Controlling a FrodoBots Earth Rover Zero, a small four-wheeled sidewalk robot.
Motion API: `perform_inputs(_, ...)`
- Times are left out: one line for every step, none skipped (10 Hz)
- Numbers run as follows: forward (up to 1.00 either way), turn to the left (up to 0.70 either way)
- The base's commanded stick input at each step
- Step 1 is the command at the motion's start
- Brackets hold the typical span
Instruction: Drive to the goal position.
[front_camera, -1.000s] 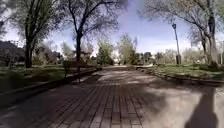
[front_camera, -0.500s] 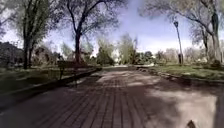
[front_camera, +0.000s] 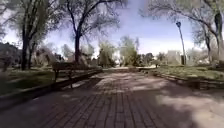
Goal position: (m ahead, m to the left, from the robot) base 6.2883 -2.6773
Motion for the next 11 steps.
perform_inputs(0.70, -0.35)
perform_inputs(0.70, -0.27)
perform_inputs(0.70, -0.11)
perform_inputs(0.70, 0.00)
perform_inputs(0.70, 0.00)
perform_inputs(0.70, 0.00)
perform_inputs(0.70, 0.00)
perform_inputs(0.70, 0.00)
perform_inputs(0.70, 0.00)
perform_inputs(0.70, 0.00)
perform_inputs(0.70, 0.00)
